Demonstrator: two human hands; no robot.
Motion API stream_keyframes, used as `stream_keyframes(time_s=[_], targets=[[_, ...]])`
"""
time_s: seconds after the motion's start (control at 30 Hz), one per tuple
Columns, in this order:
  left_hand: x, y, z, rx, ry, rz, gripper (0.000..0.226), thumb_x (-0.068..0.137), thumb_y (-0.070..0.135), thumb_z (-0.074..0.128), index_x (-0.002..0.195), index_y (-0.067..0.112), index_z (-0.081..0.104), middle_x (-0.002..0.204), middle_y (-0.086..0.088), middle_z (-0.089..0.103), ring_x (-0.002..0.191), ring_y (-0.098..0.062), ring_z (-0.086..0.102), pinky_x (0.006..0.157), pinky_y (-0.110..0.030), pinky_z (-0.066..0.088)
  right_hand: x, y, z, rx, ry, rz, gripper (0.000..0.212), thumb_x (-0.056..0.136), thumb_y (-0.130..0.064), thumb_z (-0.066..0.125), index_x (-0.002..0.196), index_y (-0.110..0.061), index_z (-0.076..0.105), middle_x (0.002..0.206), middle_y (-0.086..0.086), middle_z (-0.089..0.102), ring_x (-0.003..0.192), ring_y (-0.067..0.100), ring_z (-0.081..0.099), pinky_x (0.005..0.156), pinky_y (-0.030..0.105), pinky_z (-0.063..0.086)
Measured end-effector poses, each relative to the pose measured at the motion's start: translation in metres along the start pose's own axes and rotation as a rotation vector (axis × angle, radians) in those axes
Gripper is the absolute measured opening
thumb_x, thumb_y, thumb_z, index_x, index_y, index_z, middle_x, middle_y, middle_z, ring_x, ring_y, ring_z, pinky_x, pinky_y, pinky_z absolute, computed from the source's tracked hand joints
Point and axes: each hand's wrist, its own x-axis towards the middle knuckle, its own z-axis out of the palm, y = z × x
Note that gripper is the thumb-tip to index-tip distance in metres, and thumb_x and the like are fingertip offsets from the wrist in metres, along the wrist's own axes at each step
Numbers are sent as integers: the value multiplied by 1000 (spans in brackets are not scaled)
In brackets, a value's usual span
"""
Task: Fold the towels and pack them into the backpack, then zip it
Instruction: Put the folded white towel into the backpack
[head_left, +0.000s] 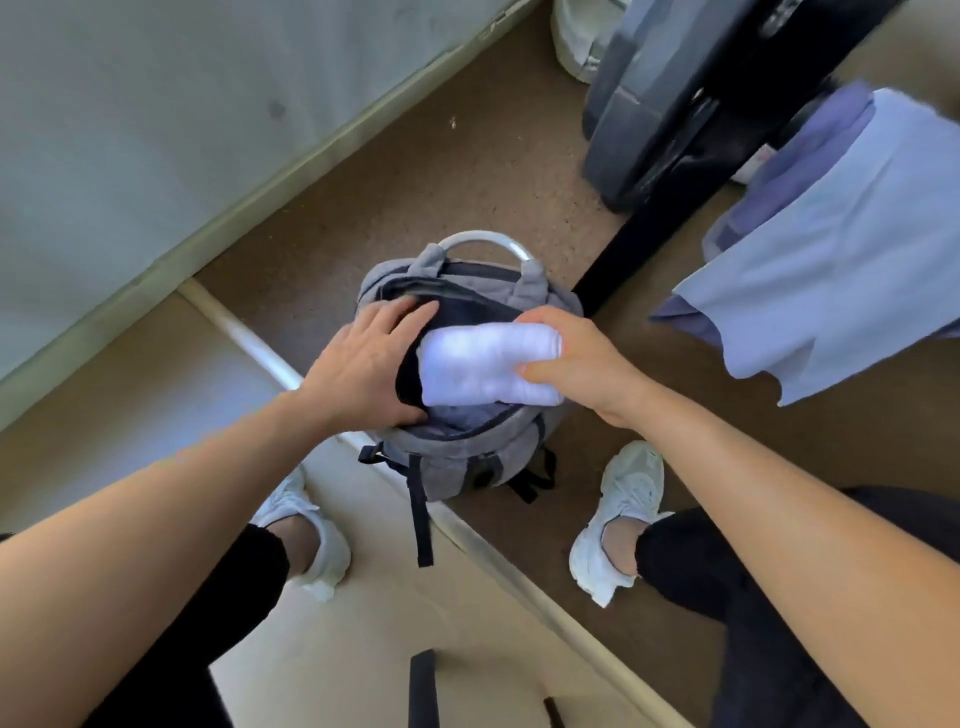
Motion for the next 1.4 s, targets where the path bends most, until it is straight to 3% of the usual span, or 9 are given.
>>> stream_keyframes(time_s=[0.1, 0.3, 0.43, 0.63, 0.83, 0.97, 1.17, 1.3, 1.4], targets=[[-9, 1, 12, 35, -37, 66, 149, 45, 65, 87, 164, 17, 11, 167, -17, 19, 153, -38, 18, 123, -51, 25, 20, 3, 20, -16, -123, 79, 12, 72, -20, 52, 65, -29, 49, 65, -5, 46, 61, 12, 42, 55, 29, 33], [-16, 4, 25, 93, -91, 80, 163, 37, 81, 79, 163, 23, -7, 170, -21, 5, 156, -42, 7, 125, -56, 19, 56, 24, 88, 42, -68, 413, 49, 92, -9, 58, 138, -10, 40, 132, 13, 49, 113, 27, 50, 88, 35, 44], [-18, 5, 23, 88, -80, 78, 162, 37, 82, 78, 164, 21, -4, 170, -20, 4, 156, -42, 8, 125, -55, 21, 81, 50, 121, 134, -23, 716, 64, 95, -12, 57, 151, -9, 26, 146, 16, 42, 124, 32, 51, 91, 38, 46], [-19, 8, 17, 86, -86, 40, 164, 39, 89, 76, 164, 18, -4, 172, -15, 0, 157, -40, 4, 127, -53, 19, 75, 97, 125, -33, -168, 779, 58, 90, -13, 68, 144, -4, 48, 136, 21, 57, 124, 36, 57, 102, 40, 49], [-19, 14, 15, 112, -101, 43, 165, 39, 90, 75, 164, 19, -5, 172, -14, -2, 157, -39, 1, 128, -48, 13, 61, 118, 136, -477, -275, 583, 52, 85, -16, 69, 135, -9, 54, 135, 17, 59, 121, 36, 60, 90, 37, 50], [-17, 16, 15, 100, -97, 39, 165, 37, 89, 76, 165, 20, -3, 171, -16, 0, 156, -41, 3, 127, -49, 14, 59, 115, 144, -781, -278, 276, 69, 79, -21, 78, 139, -15, 43, 138, 11, 51, 127, 34, 52, 97, 44, 45], [-16, 17, 14, 81, -86, 38, 162, 39, 86, 78, 165, 21, 0, 171, -17, 2, 155, -42, 6, 126, -50, 17, 61, 113, 138, -779, -397, -182, 88, 77, -8, 75, 147, -31, 27, 127, 9, 40, 107, 37, 56, 80, 47, 50], [-16, 17, 13, 80, -84, 42, 161, 40, 85, 78, 165, 20, 2, 170, -19, 4, 154, -44, 6, 125, -52, 18, 62, 115, 137, -876, -488, -436, 59, 94, -10, 59, 139, -39, 34, 128, 8, 30, 104, 36, 57, 76, 49, 51], [-15, 15, 14, 81, -84, 44, 161, 39, 85, 79, 165, 20, 3, 170, -20, 4, 154, -45, 7, 125, -53, 19, 68, 121, 139, -883, -599, -342, 36, 102, -29, 47, 137, -34, 42, 137, 11, 34, 119, 35, 49, 88, 52, 49]])
